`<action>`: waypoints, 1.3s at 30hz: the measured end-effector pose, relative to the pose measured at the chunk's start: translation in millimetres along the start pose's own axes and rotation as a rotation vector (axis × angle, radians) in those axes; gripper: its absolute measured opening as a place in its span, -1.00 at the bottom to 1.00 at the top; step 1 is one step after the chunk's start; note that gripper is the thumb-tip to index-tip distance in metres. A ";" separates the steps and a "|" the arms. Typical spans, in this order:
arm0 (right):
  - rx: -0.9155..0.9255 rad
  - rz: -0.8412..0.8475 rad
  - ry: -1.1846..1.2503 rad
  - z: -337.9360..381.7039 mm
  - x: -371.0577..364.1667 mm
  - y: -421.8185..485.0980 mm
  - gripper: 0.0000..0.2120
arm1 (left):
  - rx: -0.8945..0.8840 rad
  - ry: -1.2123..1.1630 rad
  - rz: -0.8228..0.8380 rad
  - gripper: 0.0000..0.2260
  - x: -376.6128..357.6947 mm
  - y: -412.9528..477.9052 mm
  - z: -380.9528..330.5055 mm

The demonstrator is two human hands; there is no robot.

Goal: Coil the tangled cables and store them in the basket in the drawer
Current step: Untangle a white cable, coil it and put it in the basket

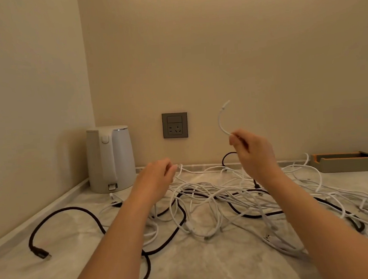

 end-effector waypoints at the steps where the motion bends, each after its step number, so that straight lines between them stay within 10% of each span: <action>1: -0.003 0.037 0.001 1.8 -3.7 -0.5 -0.82 | -0.014 -0.014 -0.007 -0.78 0.3 -0.1 -4.2; 11: 0.199 0.443 -0.047 47.7 -34.9 -12.8 -0.81 | -0.263 -0.058 -0.140 -0.31 2.7 -3.9 -35.1; 20: 0.159 0.549 0.194 58.2 -36.2 -15.7 -0.74 | -0.293 0.045 -0.245 -0.47 14.9 -6.8 -42.3; 25: 0.077 0.282 0.382 49.3 -27.0 -6.5 -0.73 | -0.360 0.017 -0.229 -0.60 15.0 -6.6 -47.8; 33: -0.276 0.058 0.724 20.8 -35.7 -11.9 -0.69 | -0.214 -0.884 0.102 -0.62 -1.7 -6.9 -70.8; 39: -0.383 0.393 0.710 20.5 -78.8 -19.0 -0.47 | -0.044 -1.450 0.459 -0.62 -6.9 -16.7 -73.8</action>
Point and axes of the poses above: each hand's wrist, its own y-axis towards the middle knuckle, its own x-axis out of the back of the hand, z = x × y, the point moved 6 cm from there along y, towards the middle knuckle, and after that the axes turned 5 degrees about z, right-handed, at the moved point
